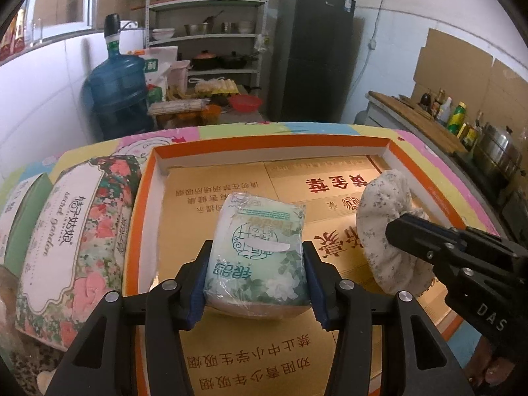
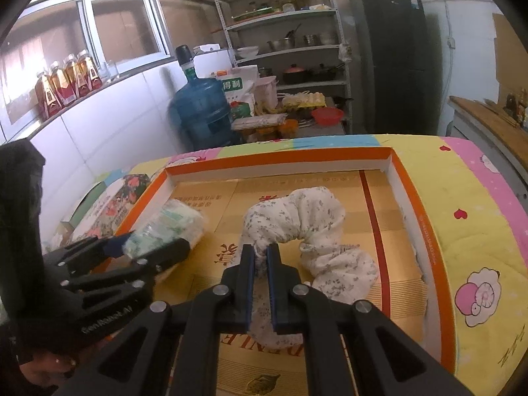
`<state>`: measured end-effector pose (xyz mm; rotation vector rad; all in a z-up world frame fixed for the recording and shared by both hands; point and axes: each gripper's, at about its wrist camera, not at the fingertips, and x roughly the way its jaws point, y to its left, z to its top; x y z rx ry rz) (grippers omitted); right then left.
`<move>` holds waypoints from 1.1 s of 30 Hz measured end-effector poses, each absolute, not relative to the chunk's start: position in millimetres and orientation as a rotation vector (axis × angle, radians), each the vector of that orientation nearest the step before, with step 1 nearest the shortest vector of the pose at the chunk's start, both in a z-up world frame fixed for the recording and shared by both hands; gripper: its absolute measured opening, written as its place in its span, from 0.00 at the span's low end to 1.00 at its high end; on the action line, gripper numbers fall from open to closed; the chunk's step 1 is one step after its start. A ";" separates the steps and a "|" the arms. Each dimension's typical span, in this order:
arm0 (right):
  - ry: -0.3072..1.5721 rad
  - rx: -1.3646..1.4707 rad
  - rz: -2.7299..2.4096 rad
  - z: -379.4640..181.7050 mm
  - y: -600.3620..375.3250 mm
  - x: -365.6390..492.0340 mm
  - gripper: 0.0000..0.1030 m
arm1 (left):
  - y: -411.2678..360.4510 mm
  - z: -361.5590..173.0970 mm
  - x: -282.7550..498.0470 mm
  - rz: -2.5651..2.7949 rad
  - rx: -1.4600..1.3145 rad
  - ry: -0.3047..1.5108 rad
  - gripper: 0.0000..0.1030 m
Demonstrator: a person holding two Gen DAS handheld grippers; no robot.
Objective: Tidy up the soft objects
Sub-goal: 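Open the left gripper dropping the tissue pack while the right releases the scrunchie into the box, then withdraw both grippers from the box back toward the pile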
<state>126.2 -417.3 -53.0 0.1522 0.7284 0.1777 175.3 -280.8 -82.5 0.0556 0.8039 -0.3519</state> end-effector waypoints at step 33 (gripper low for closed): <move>0.597 0.204 0.089 -9.5 -426.4 64.1 0.36 | -263.1 -35.7 115.5 -0.449 0.054 0.676 0.72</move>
